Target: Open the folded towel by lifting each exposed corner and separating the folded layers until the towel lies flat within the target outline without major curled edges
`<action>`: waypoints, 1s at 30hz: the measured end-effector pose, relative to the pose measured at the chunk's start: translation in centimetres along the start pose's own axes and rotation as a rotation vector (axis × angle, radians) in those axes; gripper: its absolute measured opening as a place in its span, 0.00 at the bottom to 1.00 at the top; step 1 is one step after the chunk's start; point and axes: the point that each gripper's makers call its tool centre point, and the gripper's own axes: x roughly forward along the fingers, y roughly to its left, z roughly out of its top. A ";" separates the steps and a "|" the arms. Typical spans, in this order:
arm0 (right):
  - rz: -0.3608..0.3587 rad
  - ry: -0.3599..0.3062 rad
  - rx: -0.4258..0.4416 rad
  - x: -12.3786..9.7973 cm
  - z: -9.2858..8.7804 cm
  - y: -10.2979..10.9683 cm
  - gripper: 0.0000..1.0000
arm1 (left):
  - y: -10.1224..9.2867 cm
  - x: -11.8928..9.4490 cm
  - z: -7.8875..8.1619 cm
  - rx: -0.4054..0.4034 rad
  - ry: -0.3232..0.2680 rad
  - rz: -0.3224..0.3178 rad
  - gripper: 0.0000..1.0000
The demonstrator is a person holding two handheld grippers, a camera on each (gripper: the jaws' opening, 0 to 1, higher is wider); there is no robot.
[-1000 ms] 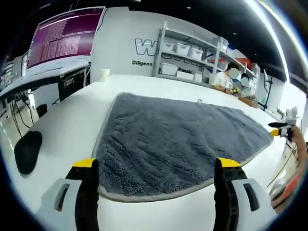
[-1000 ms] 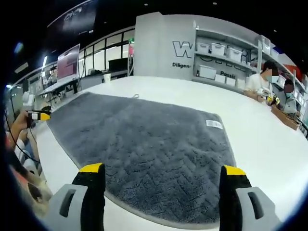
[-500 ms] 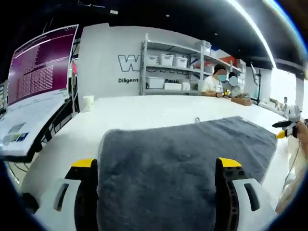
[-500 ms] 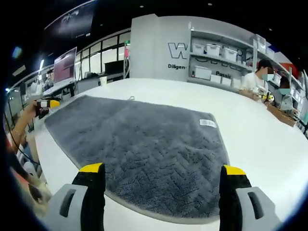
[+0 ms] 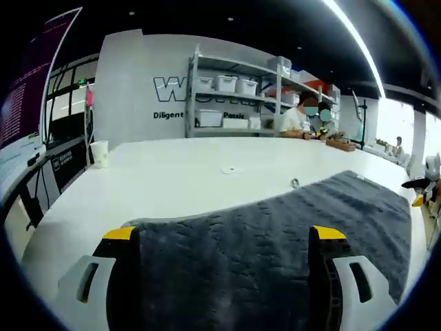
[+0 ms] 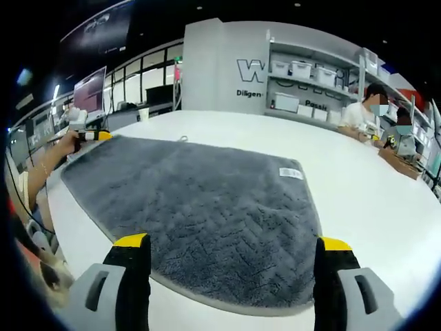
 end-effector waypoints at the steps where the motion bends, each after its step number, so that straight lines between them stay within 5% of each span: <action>1: 0.000 0.000 0.000 0.0 0.0 0.0 0.99 | 0.1 0.3 -0.2 0.000 0.009 -0.003 1.00; 5: -0.005 -0.002 0.007 -0.2 -0.2 -0.2 0.99 | 0.8 1.6 -1.8 -0.005 0.077 0.004 1.00; 11: -0.011 0.010 0.011 -0.4 -0.7 -0.4 0.99 | 1.6 2.2 -3.1 -0.012 0.105 0.028 1.00; 30: -0.003 -0.001 0.009 0.0 -0.1 -0.5 0.99 | 3.1 2.8 -2.6 -0.020 0.084 0.040 1.00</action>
